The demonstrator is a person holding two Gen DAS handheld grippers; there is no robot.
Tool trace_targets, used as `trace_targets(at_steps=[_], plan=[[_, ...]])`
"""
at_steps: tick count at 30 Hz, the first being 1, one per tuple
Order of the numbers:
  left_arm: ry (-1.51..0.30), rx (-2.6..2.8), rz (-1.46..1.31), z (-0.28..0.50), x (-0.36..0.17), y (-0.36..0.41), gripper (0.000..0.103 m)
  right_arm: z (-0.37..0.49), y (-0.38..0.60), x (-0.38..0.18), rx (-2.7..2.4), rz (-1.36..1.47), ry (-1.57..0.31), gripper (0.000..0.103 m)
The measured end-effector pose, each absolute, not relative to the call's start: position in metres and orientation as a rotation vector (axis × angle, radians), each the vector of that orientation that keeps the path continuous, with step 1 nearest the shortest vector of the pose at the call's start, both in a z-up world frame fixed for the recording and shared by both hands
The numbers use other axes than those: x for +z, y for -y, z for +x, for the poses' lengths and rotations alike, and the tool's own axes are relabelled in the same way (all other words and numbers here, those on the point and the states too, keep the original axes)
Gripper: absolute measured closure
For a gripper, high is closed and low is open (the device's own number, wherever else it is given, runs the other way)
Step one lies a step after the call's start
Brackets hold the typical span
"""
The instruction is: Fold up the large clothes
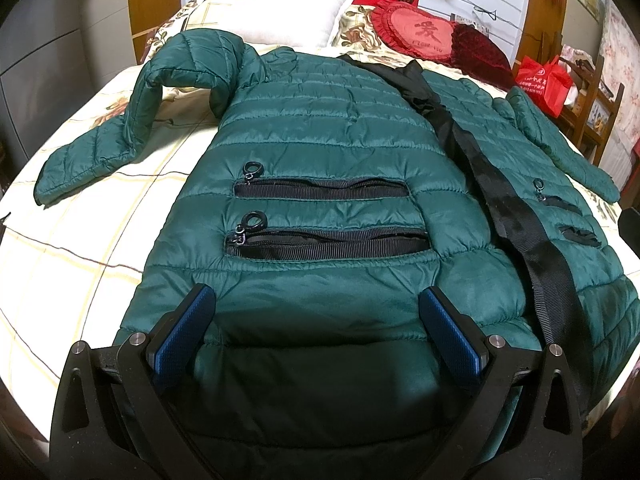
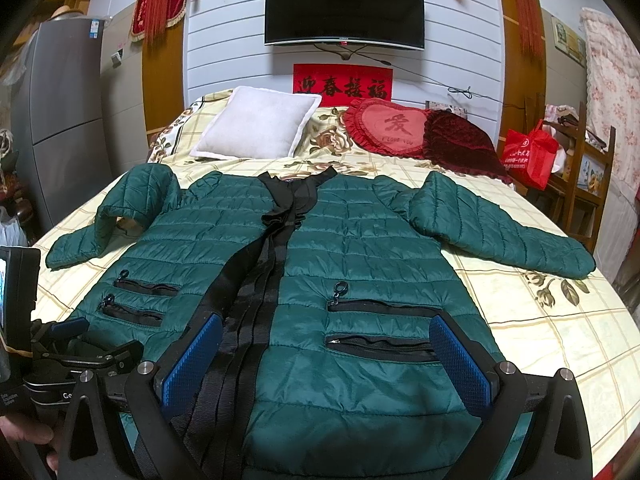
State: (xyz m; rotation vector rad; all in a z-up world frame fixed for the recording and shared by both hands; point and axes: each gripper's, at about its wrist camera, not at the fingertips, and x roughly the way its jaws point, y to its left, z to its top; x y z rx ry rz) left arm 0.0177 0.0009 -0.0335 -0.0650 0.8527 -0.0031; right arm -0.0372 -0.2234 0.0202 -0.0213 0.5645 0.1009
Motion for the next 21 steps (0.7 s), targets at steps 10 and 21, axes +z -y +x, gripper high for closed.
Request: trace_targets(at_steps=[10, 21], plan=[[-0.836, -0.015, -0.082, 0.016, -0.032, -0.004, 0.0, -0.038, 0.223, 0.021, 0.102, -0.021, -0.561, 0.0], [-0.719, 0.169, -0.229, 0.044, 0.041, -0.124, 0.0, -0.055, 0.242, 0.034, 0.113, 0.026, -0.513, 0.0]])
